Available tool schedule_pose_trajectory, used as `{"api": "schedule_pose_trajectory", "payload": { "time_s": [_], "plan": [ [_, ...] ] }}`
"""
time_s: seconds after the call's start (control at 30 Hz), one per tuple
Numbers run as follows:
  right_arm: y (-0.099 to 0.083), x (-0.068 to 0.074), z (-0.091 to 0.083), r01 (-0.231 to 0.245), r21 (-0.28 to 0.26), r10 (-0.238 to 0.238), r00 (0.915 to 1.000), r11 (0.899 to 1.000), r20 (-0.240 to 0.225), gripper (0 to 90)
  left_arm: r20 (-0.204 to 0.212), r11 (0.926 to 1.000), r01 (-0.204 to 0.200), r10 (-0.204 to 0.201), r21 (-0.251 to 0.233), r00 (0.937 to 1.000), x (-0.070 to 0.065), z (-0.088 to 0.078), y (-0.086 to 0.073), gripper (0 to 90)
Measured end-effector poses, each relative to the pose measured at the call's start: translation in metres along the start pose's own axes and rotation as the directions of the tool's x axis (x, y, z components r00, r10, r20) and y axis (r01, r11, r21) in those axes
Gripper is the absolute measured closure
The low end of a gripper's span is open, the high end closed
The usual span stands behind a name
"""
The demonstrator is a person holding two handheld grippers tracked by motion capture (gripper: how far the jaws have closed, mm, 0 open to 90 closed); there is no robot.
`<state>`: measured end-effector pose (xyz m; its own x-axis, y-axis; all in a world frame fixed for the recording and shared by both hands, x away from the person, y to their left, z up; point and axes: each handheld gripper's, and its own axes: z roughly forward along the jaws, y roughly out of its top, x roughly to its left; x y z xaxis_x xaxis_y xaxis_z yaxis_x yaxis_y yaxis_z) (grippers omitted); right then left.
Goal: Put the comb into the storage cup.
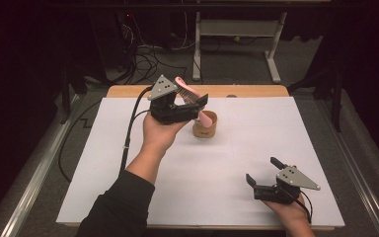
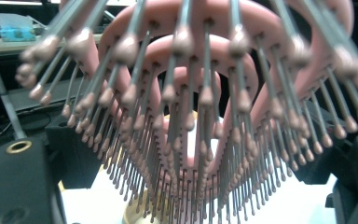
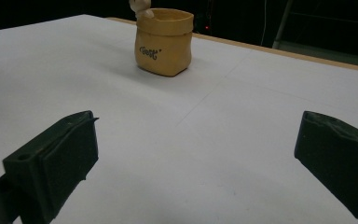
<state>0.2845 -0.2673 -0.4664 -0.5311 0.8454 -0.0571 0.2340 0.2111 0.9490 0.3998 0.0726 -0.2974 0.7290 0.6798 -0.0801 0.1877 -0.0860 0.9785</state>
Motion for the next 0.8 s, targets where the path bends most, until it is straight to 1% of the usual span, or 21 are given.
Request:
{"api": "schedule_pose_trajectory", "payload": {
  "time_s": [0.1, 0.23, 0.43, 0.57, 0.63, 0.7, 0.8],
  "plan": [
    [0.000, 0.000, 0.000, 0.001, 0.002, -0.001, 1.0000, 1.000, 0.003, 0.3, 0.003, 1.0000, 0.003, -0.003, -0.002, 1.0000, 0.000, 0.007, 0.001, 18.5],
    [0.000, -0.002, -0.001, -0.006, -0.004, 0.006, 1.0000, 1.000, 0.004, 0.3, -0.009, 1.0000, 0.006, -0.006, 0.001, 0.9999, 0.002, 0.017, 0.002, 18.5],
    [-0.001, -0.002, -0.001, -0.007, -0.006, 0.007, 1.0000, 1.000, 0.004, 0.3, -0.031, 0.9999, 0.011, -0.011, 0.009, 0.9994, 0.011, 0.027, 0.004, 18.5],
    [-0.001, -0.002, -0.001, -0.008, -0.005, 0.008, 1.0000, 1.000, -0.001, 0.3, -0.047, 0.9997, 0.020, -0.019, 0.015, 0.9987, 0.015, 0.033, 0.001, 18.4],
    [-0.001, -0.002, -0.001, -0.008, -0.005, 0.008, 1.0000, 1.000, -0.003, 0.3, -0.046, 0.9995, 0.025, -0.024, 0.019, 0.9987, 0.017, 0.036, -0.001, 18.5],
    [-0.001, -0.002, 0.000, -0.011, -0.004, 0.011, 0.9999, 1.000, -0.004, 0.3, -0.051, 0.9995, 0.018, -0.017, 0.025, 0.9985, 0.017, 0.040, -0.004, 18.5],
    [-0.001, -0.002, -0.001, -0.013, -0.006, 0.013, 0.9999, 1.000, -0.002, 0.3, -0.052, 0.9993, 0.024, -0.023, 0.028, 0.9984, 0.018, 0.045, -0.006, 18.5]
  ]
}}
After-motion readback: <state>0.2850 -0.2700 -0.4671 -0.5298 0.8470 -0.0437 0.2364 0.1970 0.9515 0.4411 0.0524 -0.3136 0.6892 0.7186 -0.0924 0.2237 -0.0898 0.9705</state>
